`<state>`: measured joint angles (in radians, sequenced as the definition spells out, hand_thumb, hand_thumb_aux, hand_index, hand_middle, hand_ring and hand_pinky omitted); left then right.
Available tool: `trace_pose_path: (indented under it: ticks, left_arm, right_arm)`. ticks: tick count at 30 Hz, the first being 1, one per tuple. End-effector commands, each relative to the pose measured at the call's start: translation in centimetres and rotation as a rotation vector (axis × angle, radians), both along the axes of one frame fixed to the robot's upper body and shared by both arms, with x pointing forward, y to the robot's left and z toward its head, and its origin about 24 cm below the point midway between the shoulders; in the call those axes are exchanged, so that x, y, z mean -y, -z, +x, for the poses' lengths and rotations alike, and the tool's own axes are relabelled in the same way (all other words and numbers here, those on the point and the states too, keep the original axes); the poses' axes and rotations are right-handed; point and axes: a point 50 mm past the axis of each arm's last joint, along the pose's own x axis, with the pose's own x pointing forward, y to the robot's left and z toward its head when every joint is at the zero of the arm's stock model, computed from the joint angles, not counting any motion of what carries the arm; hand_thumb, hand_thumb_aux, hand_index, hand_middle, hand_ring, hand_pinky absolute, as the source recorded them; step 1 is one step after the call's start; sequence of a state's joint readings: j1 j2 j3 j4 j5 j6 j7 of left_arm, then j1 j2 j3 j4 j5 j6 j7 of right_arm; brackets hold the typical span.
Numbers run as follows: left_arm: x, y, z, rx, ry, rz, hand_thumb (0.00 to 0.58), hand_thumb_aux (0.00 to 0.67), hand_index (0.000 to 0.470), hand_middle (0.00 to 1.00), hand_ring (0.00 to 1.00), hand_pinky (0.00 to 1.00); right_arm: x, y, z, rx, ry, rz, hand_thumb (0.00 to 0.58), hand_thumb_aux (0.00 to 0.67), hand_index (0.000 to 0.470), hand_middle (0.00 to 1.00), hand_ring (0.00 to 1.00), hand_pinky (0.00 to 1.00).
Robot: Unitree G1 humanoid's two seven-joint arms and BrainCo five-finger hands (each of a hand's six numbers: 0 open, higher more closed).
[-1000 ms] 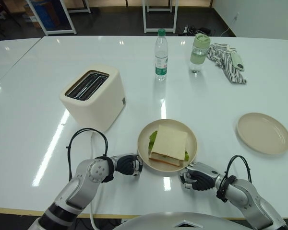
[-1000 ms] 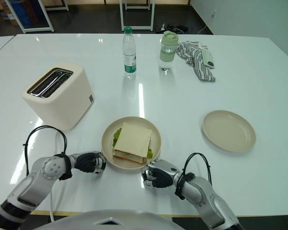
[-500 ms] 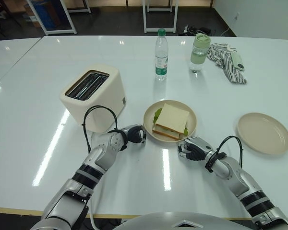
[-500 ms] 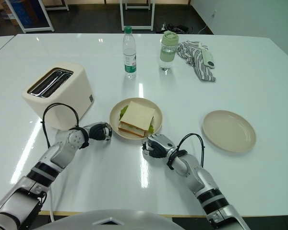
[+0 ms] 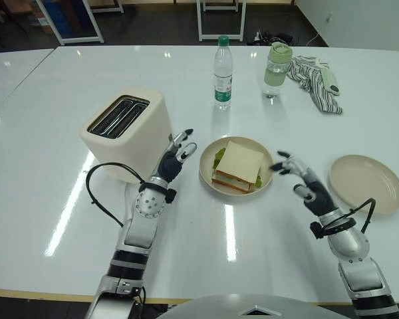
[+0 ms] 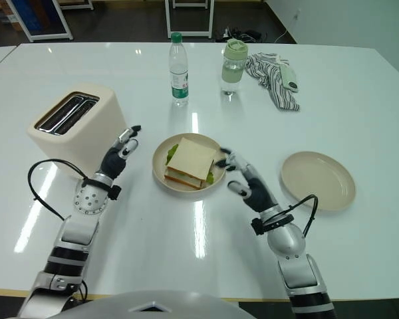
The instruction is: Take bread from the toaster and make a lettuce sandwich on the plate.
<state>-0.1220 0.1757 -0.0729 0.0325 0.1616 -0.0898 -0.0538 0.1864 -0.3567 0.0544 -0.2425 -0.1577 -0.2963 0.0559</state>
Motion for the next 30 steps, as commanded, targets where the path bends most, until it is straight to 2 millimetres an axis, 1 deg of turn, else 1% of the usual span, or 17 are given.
trace_pose_path:
  ticks: [1,3,6,10,15,30]
  left_arm:
    - [0.8,0.1,-0.2,0.064,-0.056,-0.208,0.000,0.000,0.000,0.00,0.00,0.00]
    - [1.1,0.1,-0.1,0.085,-0.071,-0.260,0.000,0.000,0.000,0.00,0.00,0.00]
    - [1.2,0.5,-0.2,0.095,-0.088,-0.299,0.000,0.000,0.000,0.00,0.00,0.00]
    - [1.1,0.8,-0.3,0.098,-0.089,-0.314,0.000,0.000,0.000,0.00,0.00,0.00]
    - [1.0,0.6,-0.3,0.119,-0.084,-0.334,0.000,0.000,0.000,0.00,0.00,0.00]
    - [1.6,0.8,0.1,0.121,-0.055,-0.345,0.000,0.000,0.000,0.00,0.00,0.00]
  right_arm:
    - [0.4,0.8,1.0,-0.036,0.204,0.123,0.000,0.000,0.000,0.00,0.00,0.00]
    - [0.1,1.6,1.1,-0.061,0.269,0.156,0.000,0.000,0.000,0.00,0.00,0.00]
    - [-0.5,2.0,1.2,-0.083,0.298,0.199,0.000,0.000,0.000,0.00,0.00,0.00]
    - [-0.7,2.0,1.2,-0.092,0.302,0.214,0.000,0.000,0.000,0.00,0.00,0.00]
    - [-0.7,2.2,1.0,-0.098,0.309,0.218,0.000,0.000,0.000,0.00,0.00,0.00]
    - [-0.6,2.5,1.3,-0.104,0.310,0.230,0.000,0.000,0.000,0.00,0.00,0.00]
